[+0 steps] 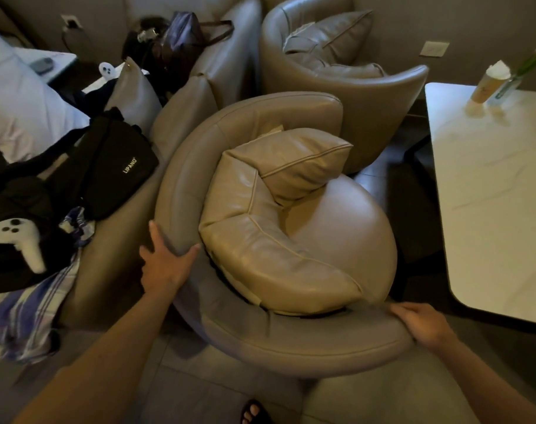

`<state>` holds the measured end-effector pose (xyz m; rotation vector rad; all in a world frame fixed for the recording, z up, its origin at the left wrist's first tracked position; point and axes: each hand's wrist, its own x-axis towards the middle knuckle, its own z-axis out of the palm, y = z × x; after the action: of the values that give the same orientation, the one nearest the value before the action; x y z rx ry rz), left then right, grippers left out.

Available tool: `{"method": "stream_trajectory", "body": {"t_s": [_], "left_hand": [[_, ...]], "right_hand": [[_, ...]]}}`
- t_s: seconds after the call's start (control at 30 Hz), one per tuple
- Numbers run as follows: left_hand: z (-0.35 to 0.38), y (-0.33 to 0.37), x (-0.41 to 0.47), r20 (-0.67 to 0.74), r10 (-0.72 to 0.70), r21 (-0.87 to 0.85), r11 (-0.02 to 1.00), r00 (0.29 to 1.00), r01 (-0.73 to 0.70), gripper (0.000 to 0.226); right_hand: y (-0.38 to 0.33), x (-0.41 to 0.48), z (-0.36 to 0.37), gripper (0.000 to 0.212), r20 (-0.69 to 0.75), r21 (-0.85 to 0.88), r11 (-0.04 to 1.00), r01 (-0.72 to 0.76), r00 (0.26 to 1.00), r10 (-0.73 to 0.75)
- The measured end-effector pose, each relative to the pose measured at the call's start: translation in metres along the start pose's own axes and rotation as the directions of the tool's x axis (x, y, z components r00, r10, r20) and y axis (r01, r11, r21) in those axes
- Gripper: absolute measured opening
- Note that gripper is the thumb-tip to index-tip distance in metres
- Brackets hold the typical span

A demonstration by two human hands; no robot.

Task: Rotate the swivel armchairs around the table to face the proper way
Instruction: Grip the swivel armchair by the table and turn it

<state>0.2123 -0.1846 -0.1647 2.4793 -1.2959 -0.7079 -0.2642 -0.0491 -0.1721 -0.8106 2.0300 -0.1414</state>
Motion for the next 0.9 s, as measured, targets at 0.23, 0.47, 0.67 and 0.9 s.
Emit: {"method": "stream_trajectory", "body": {"t_s": [0.23, 0.47, 0.67, 0.9], "left_hand": [[0.01, -0.008, 0.003, 0.05, -0.119, -0.087, 0.989, 0.992, 0.123, 0.121], [0.008, -0.007, 0.006, 0.052, -0.11, -0.087, 0.99, 0.993, 0.115, 0.117], [0.006, -0.004, 0.016, 0.067, -0.079, -0.09, 0.992, 0.995, 0.085, 0.115], [-0.006, 0.008, 0.043, 0.061, -0.072, -0.066, 0.995, 0.996, 0.076, 0.113]], "right_hand": [[0.023, 0.012, 0.024, 0.04, 0.268, 0.556, 0.768, -0.318, 0.943, 0.196], [0.025, 0.011, 0.025, 0.047, 0.316, 0.616, 0.717, -0.326, 0.936, 0.154], [0.023, 0.007, 0.033, 0.044, 0.323, 0.659, 0.666, -0.35, 0.931, 0.169], [0.011, -0.011, 0.062, 0.044, 0.372, 0.651, 0.649, -0.395, 0.91, 0.181]]}}
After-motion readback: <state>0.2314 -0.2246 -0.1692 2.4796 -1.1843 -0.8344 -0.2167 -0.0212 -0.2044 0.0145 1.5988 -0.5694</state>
